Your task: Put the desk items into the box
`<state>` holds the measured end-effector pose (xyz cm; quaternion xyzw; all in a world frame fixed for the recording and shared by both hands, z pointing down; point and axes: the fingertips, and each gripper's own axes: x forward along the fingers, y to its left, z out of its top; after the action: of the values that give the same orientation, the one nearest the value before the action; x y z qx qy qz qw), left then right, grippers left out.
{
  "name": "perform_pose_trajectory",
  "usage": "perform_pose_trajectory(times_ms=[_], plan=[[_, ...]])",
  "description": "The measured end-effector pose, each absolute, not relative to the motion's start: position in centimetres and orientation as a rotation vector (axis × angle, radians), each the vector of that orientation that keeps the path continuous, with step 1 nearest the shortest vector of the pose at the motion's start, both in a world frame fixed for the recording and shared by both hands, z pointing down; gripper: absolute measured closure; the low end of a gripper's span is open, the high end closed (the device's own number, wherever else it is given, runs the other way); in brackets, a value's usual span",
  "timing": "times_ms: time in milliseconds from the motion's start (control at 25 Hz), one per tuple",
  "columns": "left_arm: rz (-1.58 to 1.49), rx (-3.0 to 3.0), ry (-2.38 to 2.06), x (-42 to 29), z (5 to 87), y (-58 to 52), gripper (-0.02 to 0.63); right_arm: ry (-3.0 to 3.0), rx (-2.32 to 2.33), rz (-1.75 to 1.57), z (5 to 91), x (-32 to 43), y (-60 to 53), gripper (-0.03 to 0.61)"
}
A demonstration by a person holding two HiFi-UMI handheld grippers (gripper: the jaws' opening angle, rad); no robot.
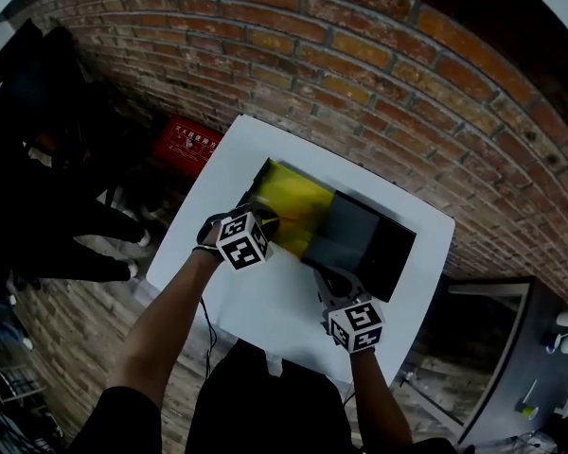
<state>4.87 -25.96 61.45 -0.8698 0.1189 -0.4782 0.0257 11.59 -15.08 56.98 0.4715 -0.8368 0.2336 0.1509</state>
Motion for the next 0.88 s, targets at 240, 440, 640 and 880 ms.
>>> perform_pose_trajectory(times_ms=[240, 440, 640, 880], plan=[[-1.401, -2.825, 0.587, 3.7, 58.9, -22.0, 0.598, -2.490, 1.303, 0.606, 54.6, 11.8, -14.1, 0.555], [-1.293, -2.927, 0.830, 1.4, 56.5, -18.0, 0.600, -2.573, 1.238, 0.556, 52.6, 11.2, -13.1, 0.555], [-1.142, -2.974, 1.115, -1.9, 53.6, -14.5, 0.600, -2.643, 1.182, 0.507, 50.2, 10.7, -11.2, 0.555], [-0.938, -2.994, 1.368, -4.5, 50.5, -11.2, 0.600, -2.683, 1.156, 0.461, 48.4, 10.8, -9.1, 0.555]])
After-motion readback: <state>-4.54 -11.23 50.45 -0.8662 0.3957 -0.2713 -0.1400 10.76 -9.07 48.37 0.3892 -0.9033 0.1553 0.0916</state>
